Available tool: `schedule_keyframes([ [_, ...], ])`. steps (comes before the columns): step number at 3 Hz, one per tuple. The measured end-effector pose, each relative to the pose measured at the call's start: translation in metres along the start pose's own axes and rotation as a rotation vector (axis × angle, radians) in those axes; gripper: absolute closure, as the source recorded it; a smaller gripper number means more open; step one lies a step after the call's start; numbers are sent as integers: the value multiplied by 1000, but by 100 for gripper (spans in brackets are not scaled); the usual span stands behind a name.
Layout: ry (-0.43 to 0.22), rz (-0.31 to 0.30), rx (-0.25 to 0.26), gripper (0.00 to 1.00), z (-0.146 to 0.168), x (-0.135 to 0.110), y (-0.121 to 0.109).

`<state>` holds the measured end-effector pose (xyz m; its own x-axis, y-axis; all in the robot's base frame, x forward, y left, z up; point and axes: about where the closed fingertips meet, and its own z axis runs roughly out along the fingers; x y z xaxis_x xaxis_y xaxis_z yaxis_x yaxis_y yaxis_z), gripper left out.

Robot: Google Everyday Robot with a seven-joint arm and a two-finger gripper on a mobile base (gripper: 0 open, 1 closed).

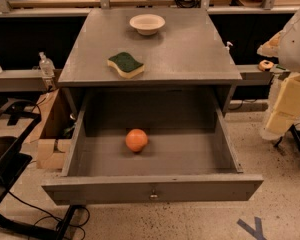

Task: Pick orange from top drawer and place on counter

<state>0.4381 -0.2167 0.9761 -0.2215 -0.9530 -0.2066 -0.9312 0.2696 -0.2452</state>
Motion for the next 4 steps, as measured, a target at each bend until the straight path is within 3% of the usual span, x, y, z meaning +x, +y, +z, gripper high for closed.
schedule_keyframes([
  [1,0,0,0,0,0,0,0],
  [2,-62,2,16,0,12,-2,-4],
  [3,-314,-1,1,0,82,0,-8],
  [4,-558,-2,33,0,133,-21,-24],
])
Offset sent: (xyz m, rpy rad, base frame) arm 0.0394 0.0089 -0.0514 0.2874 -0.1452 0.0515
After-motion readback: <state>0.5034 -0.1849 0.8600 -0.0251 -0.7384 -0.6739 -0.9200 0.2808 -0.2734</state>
